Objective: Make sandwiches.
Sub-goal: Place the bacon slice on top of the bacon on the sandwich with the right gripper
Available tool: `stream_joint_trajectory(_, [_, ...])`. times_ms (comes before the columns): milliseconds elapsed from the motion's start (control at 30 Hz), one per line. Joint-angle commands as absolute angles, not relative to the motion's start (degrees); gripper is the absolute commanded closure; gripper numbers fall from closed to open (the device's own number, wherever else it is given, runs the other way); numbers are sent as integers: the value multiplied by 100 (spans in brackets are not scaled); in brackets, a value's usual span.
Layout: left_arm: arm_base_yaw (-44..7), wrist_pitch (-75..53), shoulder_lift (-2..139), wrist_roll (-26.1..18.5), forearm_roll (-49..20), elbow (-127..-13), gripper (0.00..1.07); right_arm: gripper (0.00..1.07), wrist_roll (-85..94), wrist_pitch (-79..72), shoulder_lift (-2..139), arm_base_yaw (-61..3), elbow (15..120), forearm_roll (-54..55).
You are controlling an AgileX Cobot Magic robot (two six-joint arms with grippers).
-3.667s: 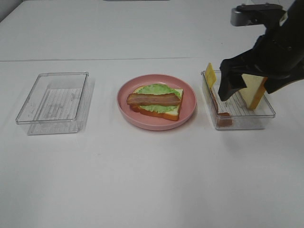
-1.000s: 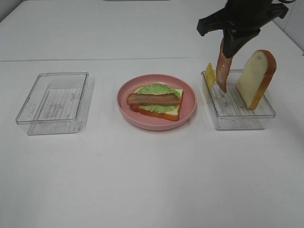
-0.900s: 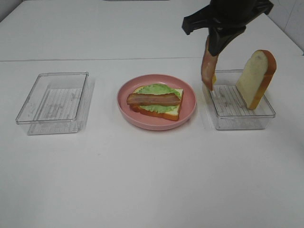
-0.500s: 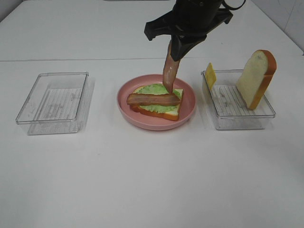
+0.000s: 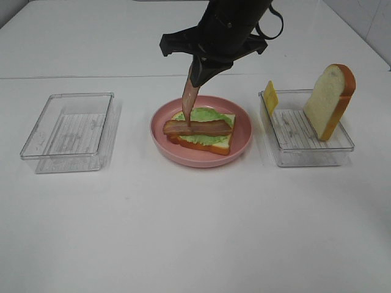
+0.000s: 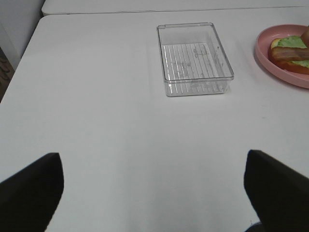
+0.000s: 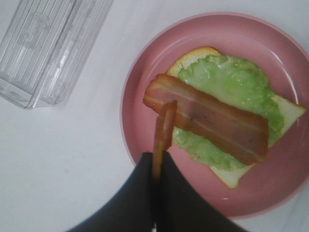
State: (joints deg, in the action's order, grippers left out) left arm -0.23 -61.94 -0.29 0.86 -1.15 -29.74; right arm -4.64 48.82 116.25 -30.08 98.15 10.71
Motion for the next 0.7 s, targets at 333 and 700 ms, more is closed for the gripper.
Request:
stream_joint_trajectory(333, [-11, -6154, -109, 103, -138, -2962, 13, 107, 0, 4177, 12055, -3008, 9855, 1994])
stream_joint_trajectory(700, [-11, -6154, -109, 103, -138, -2962, 13, 107, -613, 3913, 12582, -2997, 9855, -69])
